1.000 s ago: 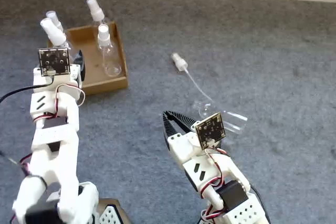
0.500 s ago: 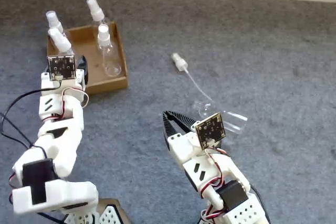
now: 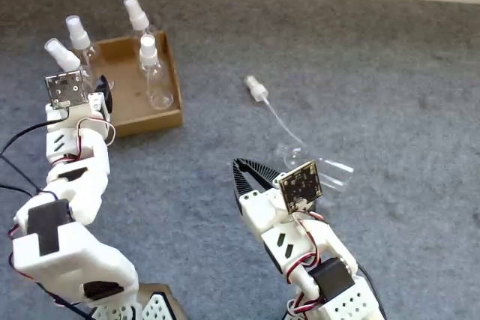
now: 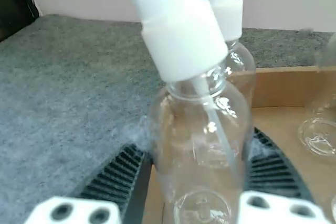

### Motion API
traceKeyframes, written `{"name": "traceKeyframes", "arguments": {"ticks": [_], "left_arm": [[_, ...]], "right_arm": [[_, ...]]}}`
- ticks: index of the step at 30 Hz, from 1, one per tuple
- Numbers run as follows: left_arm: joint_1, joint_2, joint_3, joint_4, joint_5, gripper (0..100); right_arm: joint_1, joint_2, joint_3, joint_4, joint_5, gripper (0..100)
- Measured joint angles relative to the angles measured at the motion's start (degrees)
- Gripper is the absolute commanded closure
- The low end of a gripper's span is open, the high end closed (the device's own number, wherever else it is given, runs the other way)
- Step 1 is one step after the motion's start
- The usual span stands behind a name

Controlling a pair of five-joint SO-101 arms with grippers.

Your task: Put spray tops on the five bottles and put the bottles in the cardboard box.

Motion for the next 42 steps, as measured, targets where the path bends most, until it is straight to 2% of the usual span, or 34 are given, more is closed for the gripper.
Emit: {"name": "traceKeyframes", "arguments": {"ticks": [10,23,32,34,39,42], "left_arm": [[0.00,4.48,-3.34,-0.44,0.26,85],[0.00,15.30,-3.60,-16.18,0.44,85],[-1.14,16.44,-4.13,-17.93,0.53,85],[-1.67,16.53,-4.13,-17.93,0.62,81],[-2.02,16.53,-4.13,-17.93,0.53,64],[-2.29,16.88,-3.52,-17.93,0.26,60]], "right_arm": [[0.00,0.00,0.00,0.00,0.00,98.7],[0.00,0.00,0.00,0.00,0.00,98.7],[0.00,0.00,0.00,0.00,0.00,98.7],[0.00,0.00,0.00,0.00,0.00,98.7],[0.00,0.00,0.00,0.00,0.00,98.7],[0.00,0.00,0.00,0.00,0.00,98.7]]}}
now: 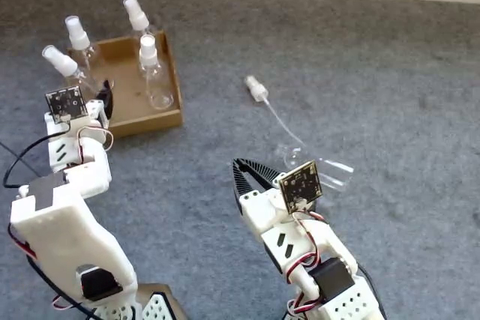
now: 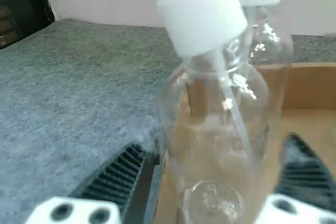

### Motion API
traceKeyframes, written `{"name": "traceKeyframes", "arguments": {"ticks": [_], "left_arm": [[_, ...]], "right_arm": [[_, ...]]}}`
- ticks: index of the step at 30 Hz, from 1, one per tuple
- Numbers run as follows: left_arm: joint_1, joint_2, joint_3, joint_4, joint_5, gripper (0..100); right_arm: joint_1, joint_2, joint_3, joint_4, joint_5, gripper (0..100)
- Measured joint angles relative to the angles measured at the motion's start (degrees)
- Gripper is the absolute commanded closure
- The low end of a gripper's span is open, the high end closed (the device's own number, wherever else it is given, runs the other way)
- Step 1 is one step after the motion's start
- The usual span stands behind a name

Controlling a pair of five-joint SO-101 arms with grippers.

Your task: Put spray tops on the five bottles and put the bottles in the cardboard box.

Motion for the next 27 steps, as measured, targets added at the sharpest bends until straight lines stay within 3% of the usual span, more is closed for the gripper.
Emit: {"name": "traceKeyframes", "arguments": {"ticks": [21,27], "left_arm": [[-0.09,-1.58,4.66,0.18,0.35,54],[-0.09,-10.99,6.59,13.27,-0.09,54]], "right_arm": [[0.00,0.00,0.00,0.00,0.00,98.7],[0.00,0.00,0.00,0.00,0.00,98.7]]}}
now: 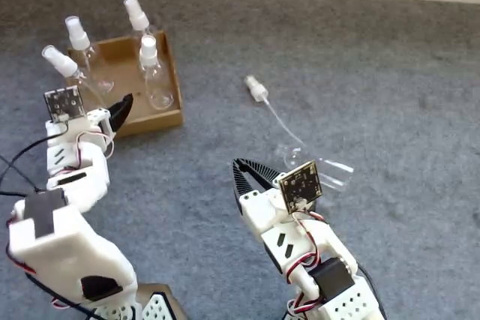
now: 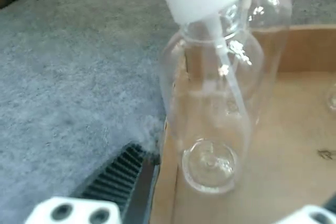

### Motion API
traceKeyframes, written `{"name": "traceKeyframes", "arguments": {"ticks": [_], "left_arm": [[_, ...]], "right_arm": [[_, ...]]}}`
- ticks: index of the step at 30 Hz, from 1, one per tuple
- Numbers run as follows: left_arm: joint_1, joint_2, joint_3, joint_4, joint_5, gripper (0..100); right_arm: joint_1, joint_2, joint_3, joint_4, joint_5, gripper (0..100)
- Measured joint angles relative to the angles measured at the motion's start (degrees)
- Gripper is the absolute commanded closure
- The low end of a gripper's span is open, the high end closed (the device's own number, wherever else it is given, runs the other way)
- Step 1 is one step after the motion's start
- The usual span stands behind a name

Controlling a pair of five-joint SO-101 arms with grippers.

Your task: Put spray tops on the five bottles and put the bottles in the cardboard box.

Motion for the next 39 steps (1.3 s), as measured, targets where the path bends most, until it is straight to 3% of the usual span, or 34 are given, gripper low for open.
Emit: {"name": "traceKeyframes", "arguments": {"ticks": [19,27,30,34,39], "left_arm": [[0.00,-41.67,0.62,56.62,0.09,54],[0.00,-63.47,0.62,85.45,-0.09,54],[0.00,-70.95,-1.67,97.41,-2.64,54],[0.00,-78.07,-6.77,112.18,-3.60,54],[3.25,-80.70,-13.10,126.77,-3.78,54]], "right_arm": [[1.41,0.00,0.00,2.02,0.00,98.7],[2.64,0.00,0.00,2.11,0.18,98.7],[3.43,0.00,0.00,1.14,4.66,98.7],[10.02,0.00,0.00,3.52,10.73,98.7],[22.42,0.00,0.00,10.11,5.71,98.7]]}}
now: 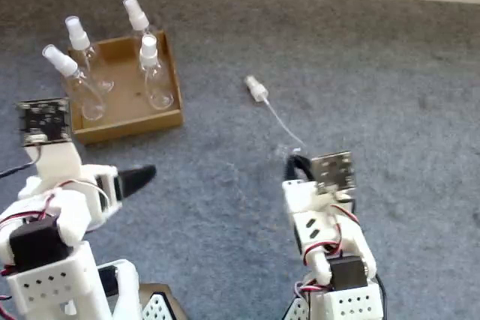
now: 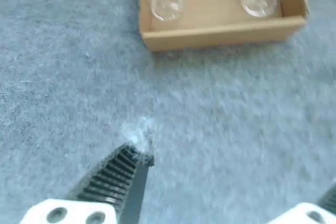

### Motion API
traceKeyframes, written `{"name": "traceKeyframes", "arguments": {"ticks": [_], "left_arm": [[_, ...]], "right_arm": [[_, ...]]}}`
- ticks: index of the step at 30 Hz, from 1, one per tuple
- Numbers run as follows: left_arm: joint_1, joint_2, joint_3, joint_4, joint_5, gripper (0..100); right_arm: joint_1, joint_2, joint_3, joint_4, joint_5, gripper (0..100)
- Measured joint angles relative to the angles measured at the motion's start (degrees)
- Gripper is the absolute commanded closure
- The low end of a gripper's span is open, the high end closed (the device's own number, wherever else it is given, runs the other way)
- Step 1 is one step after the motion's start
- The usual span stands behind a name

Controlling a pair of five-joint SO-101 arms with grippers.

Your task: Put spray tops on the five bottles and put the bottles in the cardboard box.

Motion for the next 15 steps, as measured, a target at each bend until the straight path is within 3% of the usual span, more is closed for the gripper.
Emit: {"name": "traceKeyframes", "arguments": {"ticks": [6,15], "left_arm": [[9.67,-0.62,-5.36,8.79,2.55,54],[25.23,-0.35,-5.89,9.85,12.57,54]], "right_arm": [[5.89,0.00,0.00,8.53,-4.31,98.7],[6.42,0.00,0.00,20.04,-4.75,98.7]]}}
